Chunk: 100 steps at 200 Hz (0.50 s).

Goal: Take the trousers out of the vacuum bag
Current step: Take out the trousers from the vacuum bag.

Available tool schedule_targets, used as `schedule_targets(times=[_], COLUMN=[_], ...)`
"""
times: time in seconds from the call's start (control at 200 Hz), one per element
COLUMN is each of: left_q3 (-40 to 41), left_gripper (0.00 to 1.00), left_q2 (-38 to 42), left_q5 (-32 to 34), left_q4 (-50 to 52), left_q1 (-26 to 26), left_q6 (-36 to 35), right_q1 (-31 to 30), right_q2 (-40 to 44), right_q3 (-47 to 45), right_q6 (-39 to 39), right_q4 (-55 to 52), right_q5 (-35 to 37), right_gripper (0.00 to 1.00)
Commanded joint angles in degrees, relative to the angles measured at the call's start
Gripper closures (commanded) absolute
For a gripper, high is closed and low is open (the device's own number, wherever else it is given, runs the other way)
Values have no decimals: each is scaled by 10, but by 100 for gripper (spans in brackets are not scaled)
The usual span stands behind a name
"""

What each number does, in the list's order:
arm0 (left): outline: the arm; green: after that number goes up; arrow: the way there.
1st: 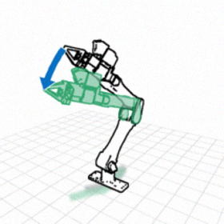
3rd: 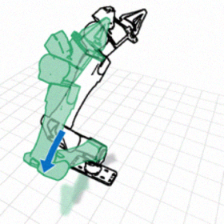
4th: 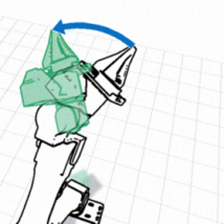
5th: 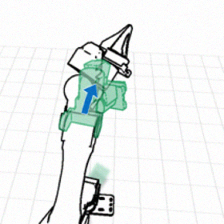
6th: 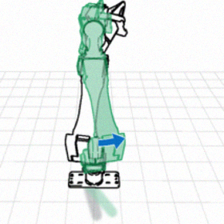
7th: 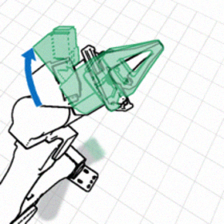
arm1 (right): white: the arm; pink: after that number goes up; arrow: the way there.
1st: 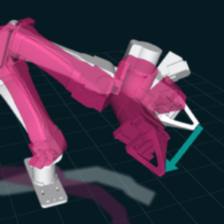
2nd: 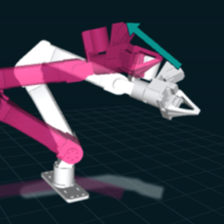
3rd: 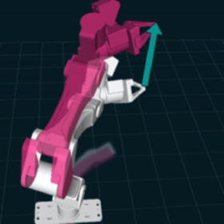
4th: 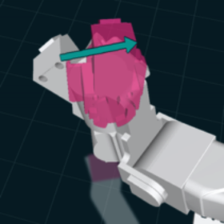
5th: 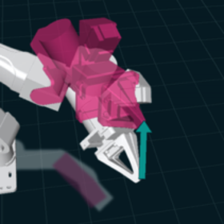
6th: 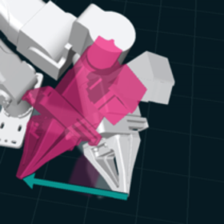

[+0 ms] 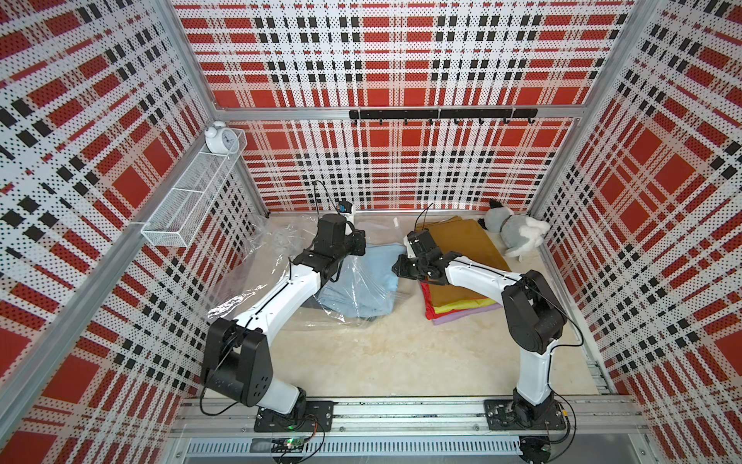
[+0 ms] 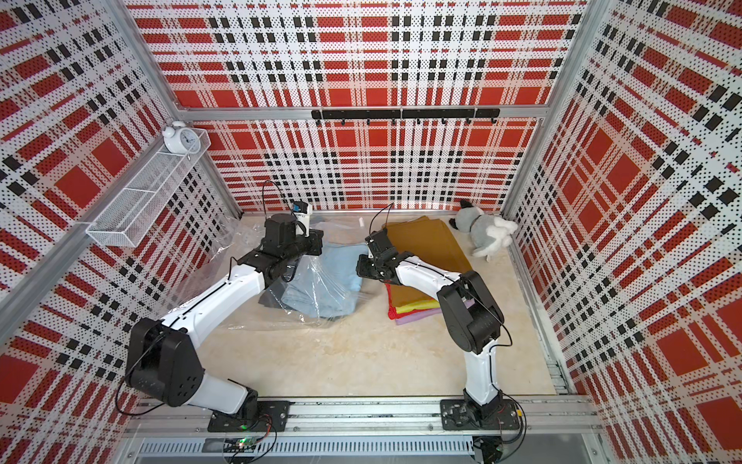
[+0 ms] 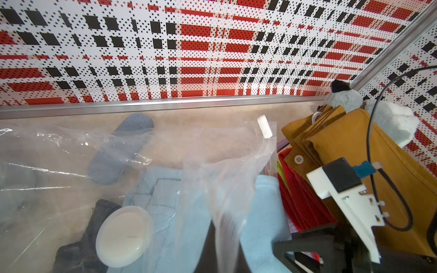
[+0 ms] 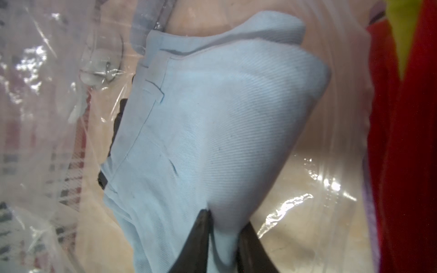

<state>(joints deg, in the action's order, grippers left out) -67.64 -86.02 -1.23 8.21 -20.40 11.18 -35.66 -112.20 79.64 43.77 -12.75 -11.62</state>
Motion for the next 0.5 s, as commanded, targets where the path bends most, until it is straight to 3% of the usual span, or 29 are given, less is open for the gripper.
schedule_targets(times=[0.0, 0.246, 0.496], left_q3=[7, 6, 6], left_gripper=[100, 100, 100], left_q2=[-4, -4, -5], left_q5=[4, 4, 5], left_q4=[-17, -17, -17], left_q1=[-3, -5, -7], left_q6=[-7, -7, -8], right_q1=[2, 2, -3], right_q2=[-14, -21, -35], right_q3=[-8, -23, -47], right_q6=[22, 54, 83], right_q4=[43, 55, 76], right_q5=[0, 0, -13], right_gripper=[66, 53, 48])
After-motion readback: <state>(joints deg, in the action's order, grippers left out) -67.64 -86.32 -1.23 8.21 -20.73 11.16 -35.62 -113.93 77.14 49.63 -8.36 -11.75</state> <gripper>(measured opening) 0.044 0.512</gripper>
